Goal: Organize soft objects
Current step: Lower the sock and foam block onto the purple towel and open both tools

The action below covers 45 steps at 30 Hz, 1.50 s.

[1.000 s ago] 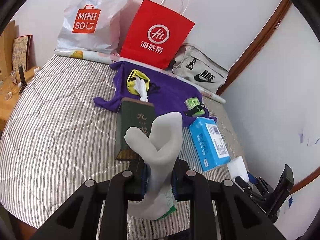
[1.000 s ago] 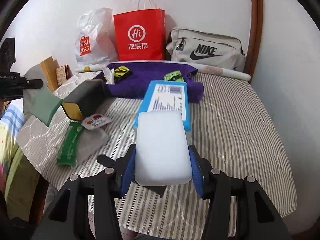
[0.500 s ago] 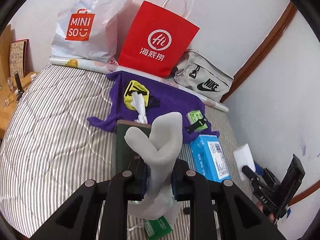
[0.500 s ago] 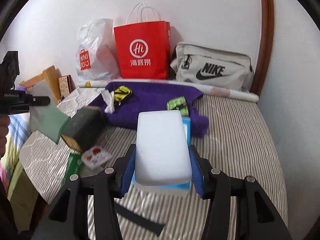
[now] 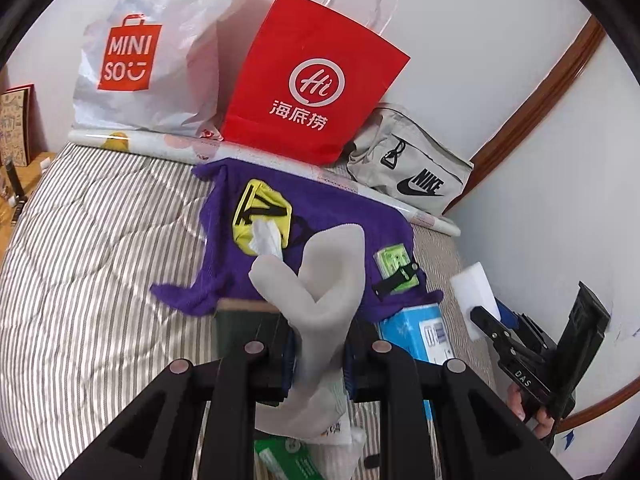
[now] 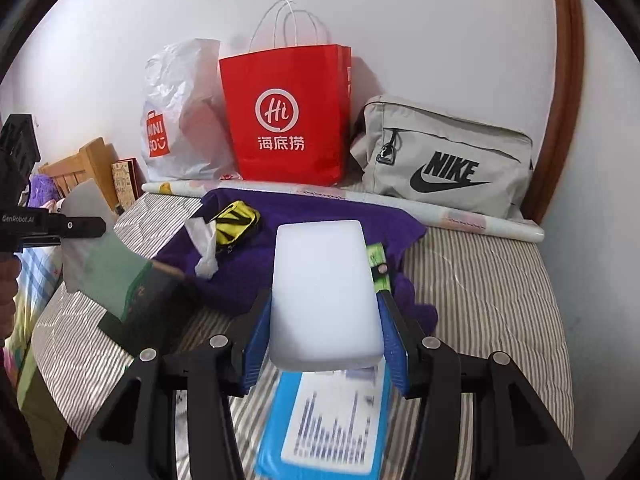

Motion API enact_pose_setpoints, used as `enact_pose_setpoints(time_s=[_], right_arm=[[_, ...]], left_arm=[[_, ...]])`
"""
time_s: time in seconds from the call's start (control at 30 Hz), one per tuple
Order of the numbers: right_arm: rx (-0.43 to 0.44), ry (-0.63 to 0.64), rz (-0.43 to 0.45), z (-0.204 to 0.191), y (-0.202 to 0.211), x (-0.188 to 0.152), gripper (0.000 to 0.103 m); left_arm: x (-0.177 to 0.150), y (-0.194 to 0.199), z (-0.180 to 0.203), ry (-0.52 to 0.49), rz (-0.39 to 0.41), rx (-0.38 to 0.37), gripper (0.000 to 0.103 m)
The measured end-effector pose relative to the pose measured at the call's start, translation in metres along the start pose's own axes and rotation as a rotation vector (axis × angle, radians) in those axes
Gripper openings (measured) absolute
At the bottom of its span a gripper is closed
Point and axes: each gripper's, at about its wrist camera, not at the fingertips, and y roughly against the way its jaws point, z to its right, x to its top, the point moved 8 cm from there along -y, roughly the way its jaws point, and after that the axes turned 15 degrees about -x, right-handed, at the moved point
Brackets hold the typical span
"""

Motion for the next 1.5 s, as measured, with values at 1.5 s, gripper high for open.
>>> enact_pose_setpoints(time_s=[1.5], right_arm=[[-0.057, 0.086, -0.254, 0.000, -0.213, 0.044, 0.051]], left_arm=[[0.059, -0.162, -0.062, 0.146, -0.181, -0.006, 0.018]])
